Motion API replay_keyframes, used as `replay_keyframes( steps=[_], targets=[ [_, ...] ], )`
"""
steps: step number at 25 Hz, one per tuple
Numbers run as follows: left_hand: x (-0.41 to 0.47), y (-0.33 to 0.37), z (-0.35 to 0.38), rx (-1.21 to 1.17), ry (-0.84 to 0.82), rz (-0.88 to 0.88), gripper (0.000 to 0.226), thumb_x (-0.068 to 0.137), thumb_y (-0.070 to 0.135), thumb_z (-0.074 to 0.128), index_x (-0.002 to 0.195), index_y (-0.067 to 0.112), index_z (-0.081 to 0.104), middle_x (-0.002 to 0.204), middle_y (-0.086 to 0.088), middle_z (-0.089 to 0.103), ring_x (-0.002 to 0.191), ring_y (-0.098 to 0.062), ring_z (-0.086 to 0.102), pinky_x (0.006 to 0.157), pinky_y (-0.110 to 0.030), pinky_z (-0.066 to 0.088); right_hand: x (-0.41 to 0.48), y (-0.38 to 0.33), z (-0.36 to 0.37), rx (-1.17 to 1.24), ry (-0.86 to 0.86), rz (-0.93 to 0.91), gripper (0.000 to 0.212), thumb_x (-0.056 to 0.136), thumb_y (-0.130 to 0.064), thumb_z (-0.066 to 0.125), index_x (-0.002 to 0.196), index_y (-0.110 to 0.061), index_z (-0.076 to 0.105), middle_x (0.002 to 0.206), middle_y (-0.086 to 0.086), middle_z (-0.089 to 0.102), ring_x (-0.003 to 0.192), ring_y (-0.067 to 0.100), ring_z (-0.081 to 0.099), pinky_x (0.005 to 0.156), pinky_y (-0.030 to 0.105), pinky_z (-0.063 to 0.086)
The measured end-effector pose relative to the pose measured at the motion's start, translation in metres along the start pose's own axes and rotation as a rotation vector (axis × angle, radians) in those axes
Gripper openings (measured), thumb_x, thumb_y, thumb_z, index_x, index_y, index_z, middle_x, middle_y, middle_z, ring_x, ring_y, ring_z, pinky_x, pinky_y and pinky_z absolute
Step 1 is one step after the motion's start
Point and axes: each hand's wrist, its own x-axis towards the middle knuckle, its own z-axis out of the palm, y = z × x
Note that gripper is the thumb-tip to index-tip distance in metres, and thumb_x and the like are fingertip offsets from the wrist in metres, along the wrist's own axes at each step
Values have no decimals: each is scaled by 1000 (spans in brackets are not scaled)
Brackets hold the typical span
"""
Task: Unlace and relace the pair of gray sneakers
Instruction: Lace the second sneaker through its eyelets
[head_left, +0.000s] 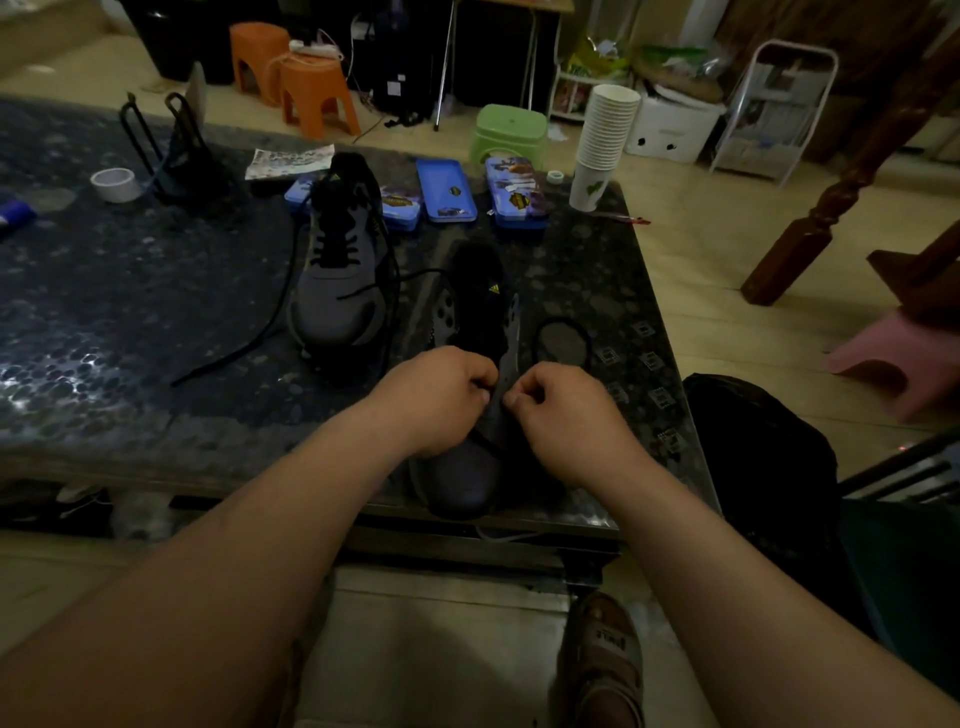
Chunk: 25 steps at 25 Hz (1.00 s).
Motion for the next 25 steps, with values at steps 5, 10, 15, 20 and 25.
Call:
replay_keyframes(
  steps=[5,10,15,20,25],
  targets=[
    [3,0,3,31,14,34,24,102,24,56,80,31,50,89,5,52,80,-19,54,71,-34,42,0,1,2,26,42,12,11,98,-32,64,91,-24,64,84,-6,67,81,17,65,77,43,56],
    [2,-2,0,4,20,43,23,103,29,53,81,32,50,89,7,57,84,-17,57,73,-38,46,-10,0,10,97,-47,18,40,86,-49,76,105,-24,51,107,-5,52,94,14,55,77,34,46],
    [-5,-4,-6,-120,130,32,18,105,24,51,87,25,52,84,-1,63,65,-23,66,57,-37,52,-13,2,21,109,5,22,49,85,-47,80,112,-22,48,115,-1,46,107,20,55,91,35,48],
    [1,-15,-49,-816,488,-213,20,111,17,39,94,19,49,88,-7,62,57,-18,73,44,-23,44,-15,4,24,107,5,28,48,84,-45,81,109,-24,47,115,-2,46,107,20,55,92,33,47],
    [1,-10,-53,-1280,570,-293,17,113,19,33,101,17,46,82,-4,72,52,-16,69,46,-22,48,-19,-1,21,54,125,-92,50,84,-43,81,119,-27,48,115,-5,47,107,17,55,90,34,50]
  ],
)
